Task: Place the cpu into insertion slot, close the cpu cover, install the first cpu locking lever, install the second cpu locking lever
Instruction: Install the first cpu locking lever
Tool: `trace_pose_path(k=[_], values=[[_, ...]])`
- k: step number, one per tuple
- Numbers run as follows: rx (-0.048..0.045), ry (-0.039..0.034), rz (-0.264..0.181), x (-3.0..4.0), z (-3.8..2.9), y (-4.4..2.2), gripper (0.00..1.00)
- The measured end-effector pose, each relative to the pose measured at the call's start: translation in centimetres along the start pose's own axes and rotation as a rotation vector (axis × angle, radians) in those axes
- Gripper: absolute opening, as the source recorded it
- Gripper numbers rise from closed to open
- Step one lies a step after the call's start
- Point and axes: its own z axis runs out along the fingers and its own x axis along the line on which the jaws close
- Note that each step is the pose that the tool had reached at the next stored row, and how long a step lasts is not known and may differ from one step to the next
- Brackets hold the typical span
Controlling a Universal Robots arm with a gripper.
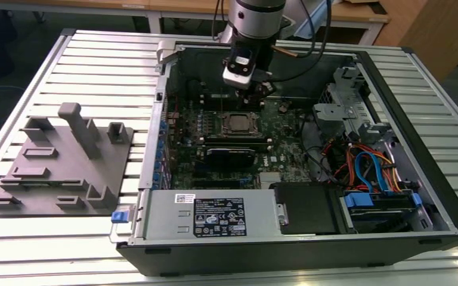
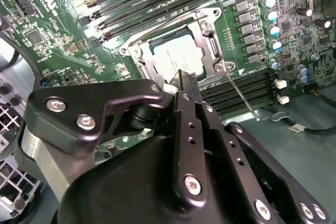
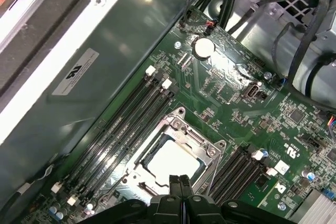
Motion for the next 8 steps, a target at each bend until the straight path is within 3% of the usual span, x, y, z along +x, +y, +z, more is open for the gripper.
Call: trace_pose_path(k=[8], values=[[-0.0009,-0.0002,-0.099,0.0,0.0,0.0,0.1]])
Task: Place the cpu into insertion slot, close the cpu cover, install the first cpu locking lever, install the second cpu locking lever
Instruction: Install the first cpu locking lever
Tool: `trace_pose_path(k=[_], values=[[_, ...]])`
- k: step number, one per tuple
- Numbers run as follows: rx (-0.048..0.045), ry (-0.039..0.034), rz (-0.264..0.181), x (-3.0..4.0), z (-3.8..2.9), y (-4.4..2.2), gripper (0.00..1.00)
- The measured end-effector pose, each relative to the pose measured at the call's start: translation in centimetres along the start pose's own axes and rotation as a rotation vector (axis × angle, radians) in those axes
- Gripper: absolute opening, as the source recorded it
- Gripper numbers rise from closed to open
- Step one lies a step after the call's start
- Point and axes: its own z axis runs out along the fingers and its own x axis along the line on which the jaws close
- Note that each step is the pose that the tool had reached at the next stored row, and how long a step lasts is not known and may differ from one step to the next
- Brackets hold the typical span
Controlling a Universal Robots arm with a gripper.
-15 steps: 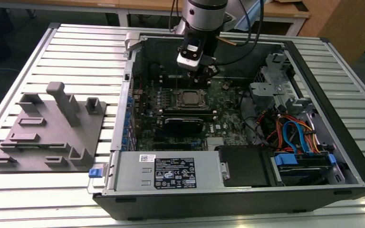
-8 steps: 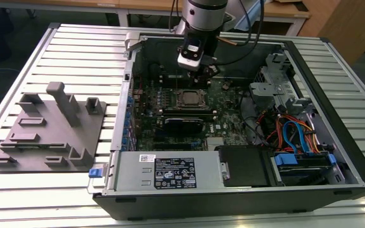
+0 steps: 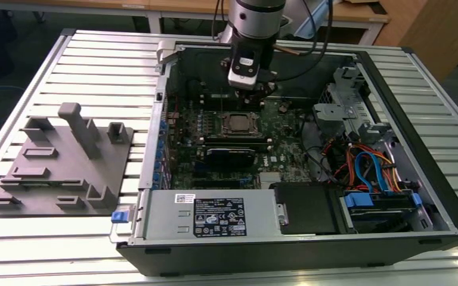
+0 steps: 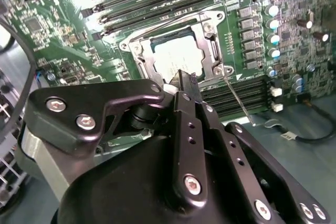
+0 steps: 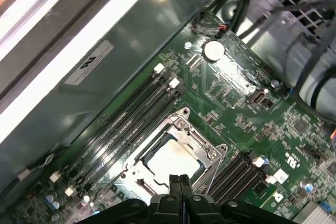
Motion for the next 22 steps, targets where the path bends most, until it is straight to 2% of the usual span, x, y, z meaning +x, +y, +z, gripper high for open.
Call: trace_pose_path(k=[14,16,22], values=[[-0.0022,-0.0002,-0.243,0.0,0.01,0.0,0.1],[-0.0024,-0.0003,-0.257,0.0,0.01,0.0,0.1],[-0.0023,-0.0002,-0.26,0.0,0.01,0.0,0.1]])
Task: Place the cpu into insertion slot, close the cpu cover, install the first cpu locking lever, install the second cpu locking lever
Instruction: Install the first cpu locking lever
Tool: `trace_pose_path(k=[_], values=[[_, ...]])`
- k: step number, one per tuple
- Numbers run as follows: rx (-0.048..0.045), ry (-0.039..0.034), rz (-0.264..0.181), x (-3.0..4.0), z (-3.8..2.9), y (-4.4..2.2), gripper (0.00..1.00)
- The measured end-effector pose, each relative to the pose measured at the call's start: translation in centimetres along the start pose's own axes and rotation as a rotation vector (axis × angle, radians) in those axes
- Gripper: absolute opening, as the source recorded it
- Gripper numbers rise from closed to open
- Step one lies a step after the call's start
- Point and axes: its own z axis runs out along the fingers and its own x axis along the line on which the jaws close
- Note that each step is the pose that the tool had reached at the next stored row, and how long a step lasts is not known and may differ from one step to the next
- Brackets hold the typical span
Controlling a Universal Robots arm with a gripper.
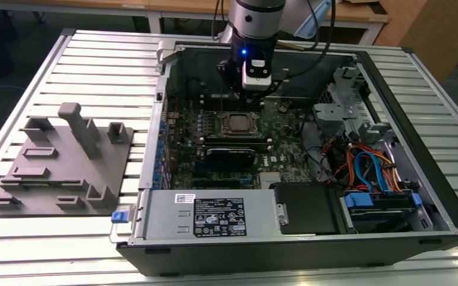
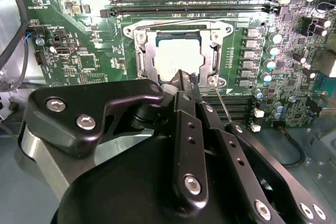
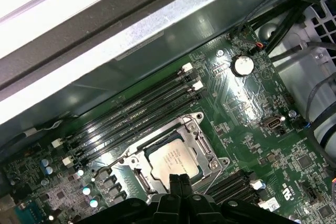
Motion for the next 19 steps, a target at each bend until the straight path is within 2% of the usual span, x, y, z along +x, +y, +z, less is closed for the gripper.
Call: trace_pose_path(k=[12,16,19], values=[[0.0,0.0,-0.005,0.0,0.0,0.0,0.1],[-0.0003,0.0,-0.035,0.02,0.0,-0.01,0.1],[-0.0008,-0.0001,-0.081,0.03,0.0,-0.02,0.1]])
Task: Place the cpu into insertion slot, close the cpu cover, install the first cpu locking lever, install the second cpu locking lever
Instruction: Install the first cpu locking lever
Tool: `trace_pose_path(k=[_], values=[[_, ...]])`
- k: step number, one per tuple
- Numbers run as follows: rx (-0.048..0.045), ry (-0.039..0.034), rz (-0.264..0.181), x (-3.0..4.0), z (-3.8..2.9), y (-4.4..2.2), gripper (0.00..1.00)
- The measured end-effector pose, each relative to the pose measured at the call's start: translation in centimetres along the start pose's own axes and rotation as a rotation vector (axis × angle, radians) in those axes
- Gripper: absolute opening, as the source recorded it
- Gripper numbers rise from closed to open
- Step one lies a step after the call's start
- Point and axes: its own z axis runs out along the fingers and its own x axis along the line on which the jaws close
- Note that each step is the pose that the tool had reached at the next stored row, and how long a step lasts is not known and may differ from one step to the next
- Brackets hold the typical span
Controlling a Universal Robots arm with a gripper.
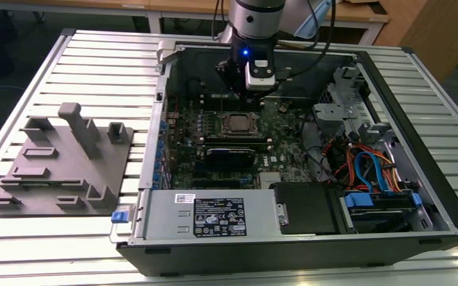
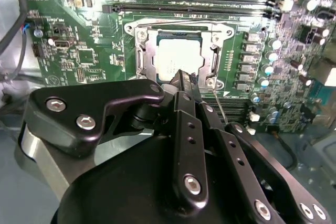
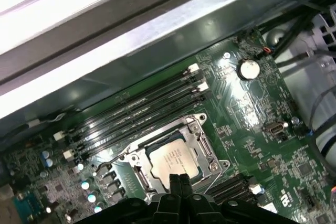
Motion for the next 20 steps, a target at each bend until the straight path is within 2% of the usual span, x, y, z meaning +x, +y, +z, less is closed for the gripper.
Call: trace_pose_path(k=[12,16,20], values=[[-0.0017,-0.0002,-0.187,0.05,0.0,-0.02,0.1],[-0.0021,-0.0002,-0.233,0.05,0.0,-0.02,0.1],[-0.0022,-0.0003,-0.239,0.05,0.0,-0.02,0.1]])
